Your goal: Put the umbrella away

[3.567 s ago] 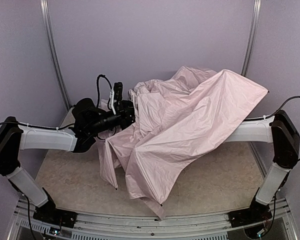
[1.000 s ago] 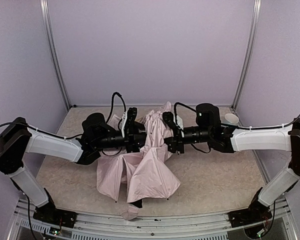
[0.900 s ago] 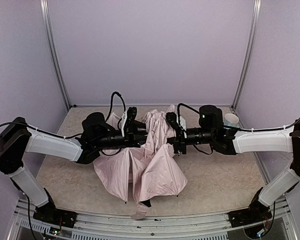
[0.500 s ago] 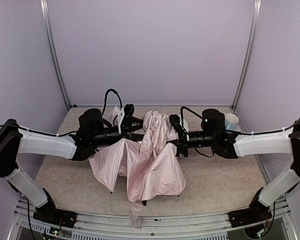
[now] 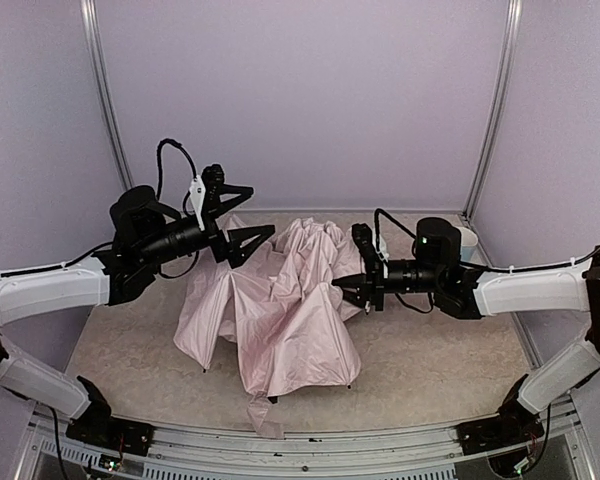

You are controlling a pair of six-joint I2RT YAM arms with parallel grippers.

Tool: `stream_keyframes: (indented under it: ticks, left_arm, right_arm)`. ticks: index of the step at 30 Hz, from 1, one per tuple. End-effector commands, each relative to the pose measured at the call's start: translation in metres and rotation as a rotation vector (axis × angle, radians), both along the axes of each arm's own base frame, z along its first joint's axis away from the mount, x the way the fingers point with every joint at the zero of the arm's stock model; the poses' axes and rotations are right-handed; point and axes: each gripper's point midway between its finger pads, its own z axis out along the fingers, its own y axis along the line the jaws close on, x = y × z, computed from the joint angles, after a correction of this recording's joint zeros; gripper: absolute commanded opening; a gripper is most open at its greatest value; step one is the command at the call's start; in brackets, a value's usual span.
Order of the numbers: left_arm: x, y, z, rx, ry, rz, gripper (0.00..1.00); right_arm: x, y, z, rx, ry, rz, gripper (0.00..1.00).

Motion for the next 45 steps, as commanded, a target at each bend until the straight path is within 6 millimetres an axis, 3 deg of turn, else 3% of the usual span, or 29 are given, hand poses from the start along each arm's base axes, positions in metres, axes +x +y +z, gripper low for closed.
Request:
stream_keyframes:
  ticks: [1,5,13,15,19,22,25,29,32,38,45]
  left_arm:
    - [0.012,0.028,-0.001,0.043,0.022,0.083,0.99]
    - [0.021,0.065,-0.027,0.072,0.148,0.146,0.99]
    - [0.049,0.135,-0.069,-0.048,0.369,0.436,0.99]
    - [0.054,0.140,-0.083,-0.073,0.420,0.410,0.99]
    - [0.047,0.106,-0.127,-0.008,0.558,0.177,0.99]
    - [0.033,0.065,-0.135,0.020,0.517,0.026,0.99]
    - [0.028,0.016,-0.124,0.017,0.452,-0.075,0.97]
    - [0.027,-0.032,-0.086,-0.063,0.377,-0.190,0.79]
    - [0.005,-0.062,-0.065,-0.086,0.312,-0.298,0.71]
    - [-0.036,-0.092,-0.067,-0.088,0.310,-0.434,0.61]
    - [-0.052,-0.109,-0.073,-0.106,0.334,-0.515,0.57]
  right_arm:
    - [-0.002,-0.005,0.021,0.033,-0.073,-0.008,0.15]
    - [0.001,-0.009,0.024,0.024,-0.103,-0.030,0.14]
    - [0.007,-0.010,0.021,-0.005,-0.117,-0.030,0.14]
    - [0.008,-0.009,0.016,-0.019,-0.111,-0.021,0.14]
    - [0.010,-0.006,0.013,-0.036,-0.112,-0.013,0.14]
    - [0.011,-0.005,0.011,-0.043,-0.123,-0.009,0.15]
    - [0.015,0.000,0.009,-0.050,-0.115,0.001,0.16]
    - [0.018,0.007,0.014,-0.039,-0.107,0.013,0.20]
    - [0.021,0.015,0.025,-0.017,-0.107,0.015,0.37]
    - [0.020,0.030,0.029,-0.007,-0.071,0.028,0.75]
    - [0.009,0.037,0.038,0.018,-0.041,0.085,0.81]
